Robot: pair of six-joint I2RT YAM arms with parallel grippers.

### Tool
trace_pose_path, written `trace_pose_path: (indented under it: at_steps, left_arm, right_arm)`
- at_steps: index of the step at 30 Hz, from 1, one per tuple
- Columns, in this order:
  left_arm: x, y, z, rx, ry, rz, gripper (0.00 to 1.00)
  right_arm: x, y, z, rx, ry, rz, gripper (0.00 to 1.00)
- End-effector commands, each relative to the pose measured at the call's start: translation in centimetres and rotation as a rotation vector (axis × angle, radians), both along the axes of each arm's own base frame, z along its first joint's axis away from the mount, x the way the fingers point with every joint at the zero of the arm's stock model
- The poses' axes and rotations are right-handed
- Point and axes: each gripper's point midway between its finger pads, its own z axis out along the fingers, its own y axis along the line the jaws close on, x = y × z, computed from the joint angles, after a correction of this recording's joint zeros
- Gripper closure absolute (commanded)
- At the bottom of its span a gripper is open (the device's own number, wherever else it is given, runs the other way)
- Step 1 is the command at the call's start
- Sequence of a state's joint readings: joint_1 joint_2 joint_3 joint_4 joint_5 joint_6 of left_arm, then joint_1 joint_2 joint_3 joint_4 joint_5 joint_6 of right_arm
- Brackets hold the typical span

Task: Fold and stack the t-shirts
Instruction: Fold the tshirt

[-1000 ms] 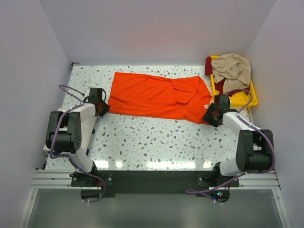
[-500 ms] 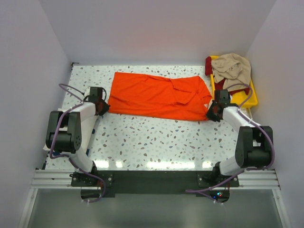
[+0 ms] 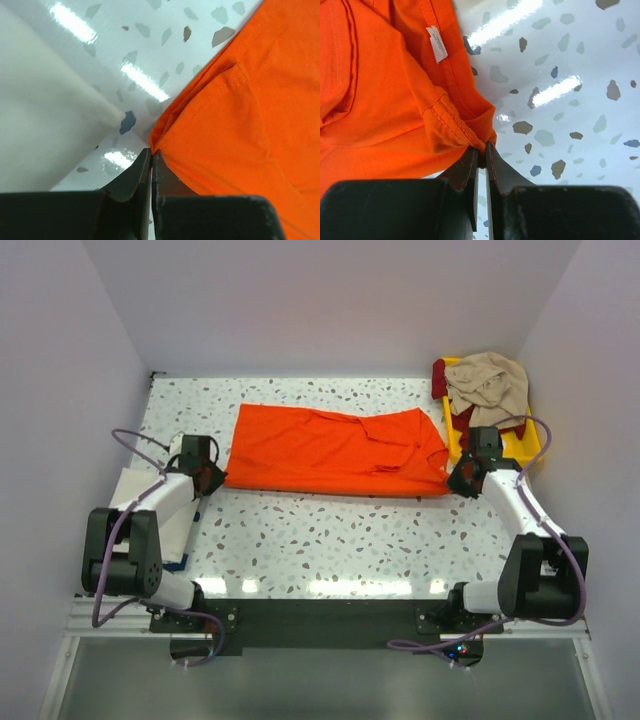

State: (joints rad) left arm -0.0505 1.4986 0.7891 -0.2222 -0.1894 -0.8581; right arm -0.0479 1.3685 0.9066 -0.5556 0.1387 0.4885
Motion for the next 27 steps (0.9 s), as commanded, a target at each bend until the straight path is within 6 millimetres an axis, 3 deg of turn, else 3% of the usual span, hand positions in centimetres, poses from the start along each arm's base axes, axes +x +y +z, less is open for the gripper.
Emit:
trace_pose_path:
  at_steps: [1,9,12,14,15,16,17,18,21,27]
  left_arm:
    - [-2.0,1.3,0.3,0.038,-0.008,0.067,1.0]
    - [-6.7,1.4,-1.2,0.021,-0.001,0.087,1.0]
    - [-7.6,1.3,-1.5,0.011,-0.008,0.086,1.0]
    - [-8.0,1.2,-1.5,0.008,-0.011,0.079,1.0]
    - [-8.1,1.2,-1.4,0.008,-0.014,0.078,0.96]
    - [-8.3,1.3,-1.4,0.013,-0.007,0.077,0.84]
    - [-8.0,1.2,-0.7,0.013,-0.031,0.072,0.78]
    - [-8.0,1.3,-0.3,0.02,-0.037,0.065,0.65]
    - [-7.2,1.1,1.7,0.019,-0.102,0.043,0.53]
    - [-4.6,0.0,4.9,0.002,-0.192,-0.034,0.55]
  right_arm:
    - [-2.0,-1.5,0.9,-0.027,0.013,-0.045,0.91]
    - [-5.9,-0.6,-0.6,0.047,0.082,-0.086,0.95]
    - [-7.4,-0.8,-0.9,0.044,0.093,-0.129,0.85]
    - [-7.9,-0.7,-1.0,0.054,0.089,-0.149,0.65]
    - [-7.9,-0.7,-0.8,0.054,0.075,-0.155,0.55]
    - [-7.9,-0.8,-0.4,0.049,0.057,-0.153,0.39]
    - [-7.7,-0.9,0.0,0.044,0.044,-0.147,0.34]
    - [-7.6,-0.9,0.3,0.041,0.036,-0.14,0.31]
    - [-6.5,-0.2,1.5,0.062,-0.008,-0.082,0.3]
    - [-3.1,2.6,3.5,0.15,-0.132,0.057,0.32]
